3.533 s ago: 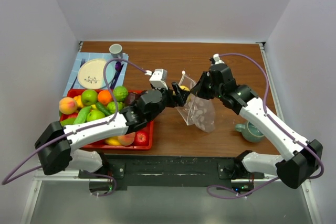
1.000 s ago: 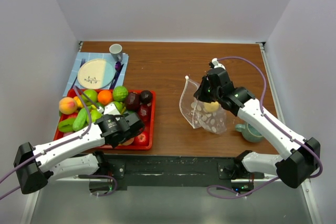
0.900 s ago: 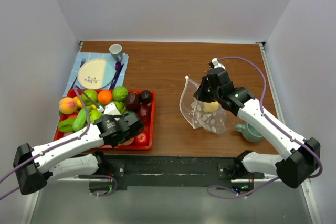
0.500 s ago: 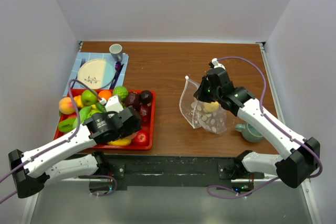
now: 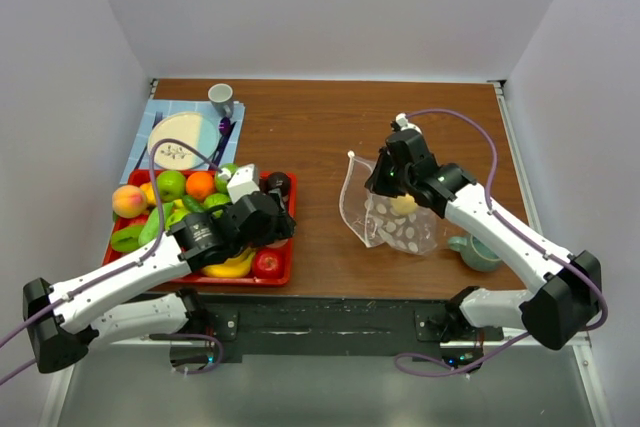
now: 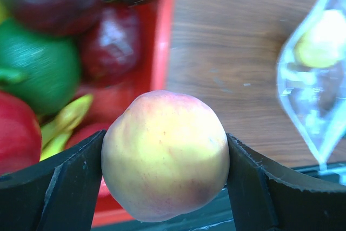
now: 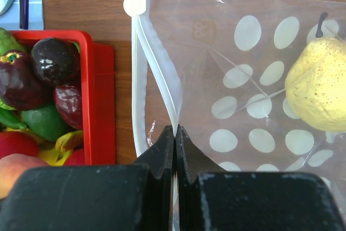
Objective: Place the food in the zip-top bag and seal the zipper
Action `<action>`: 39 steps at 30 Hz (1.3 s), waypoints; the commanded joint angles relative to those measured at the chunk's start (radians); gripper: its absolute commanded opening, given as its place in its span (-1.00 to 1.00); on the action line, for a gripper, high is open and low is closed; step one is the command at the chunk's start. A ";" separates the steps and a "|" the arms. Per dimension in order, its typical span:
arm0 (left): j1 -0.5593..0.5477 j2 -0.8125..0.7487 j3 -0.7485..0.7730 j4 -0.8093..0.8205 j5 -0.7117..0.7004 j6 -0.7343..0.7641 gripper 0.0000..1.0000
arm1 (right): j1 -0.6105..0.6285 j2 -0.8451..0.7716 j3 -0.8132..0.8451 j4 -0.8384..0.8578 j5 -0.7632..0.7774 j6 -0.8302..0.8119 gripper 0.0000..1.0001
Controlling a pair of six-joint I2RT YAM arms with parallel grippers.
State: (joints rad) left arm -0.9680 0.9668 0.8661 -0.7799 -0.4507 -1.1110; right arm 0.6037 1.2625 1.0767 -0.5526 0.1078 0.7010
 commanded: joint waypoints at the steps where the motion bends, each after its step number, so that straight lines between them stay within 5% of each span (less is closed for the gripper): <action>1: 0.005 -0.010 -0.038 0.287 0.049 0.111 -0.50 | 0.016 -0.002 -0.001 0.036 -0.017 0.022 -1.00; 27: 0.032 0.305 -0.010 0.886 0.210 0.183 -0.32 | 0.080 -0.035 0.012 0.046 -0.003 0.095 -1.00; 33: 0.038 0.360 0.019 0.916 0.251 0.197 0.16 | 0.080 -0.109 0.019 0.017 0.055 0.114 -1.00; 39: 0.038 0.372 0.040 0.903 0.271 0.211 0.85 | 0.080 -0.101 0.023 0.013 0.046 0.114 -1.00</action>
State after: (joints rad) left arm -0.9360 1.3388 0.8455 0.0643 -0.2062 -0.9356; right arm 0.6804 1.1580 1.0672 -0.5400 0.1387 0.7948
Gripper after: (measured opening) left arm 0.870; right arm 0.012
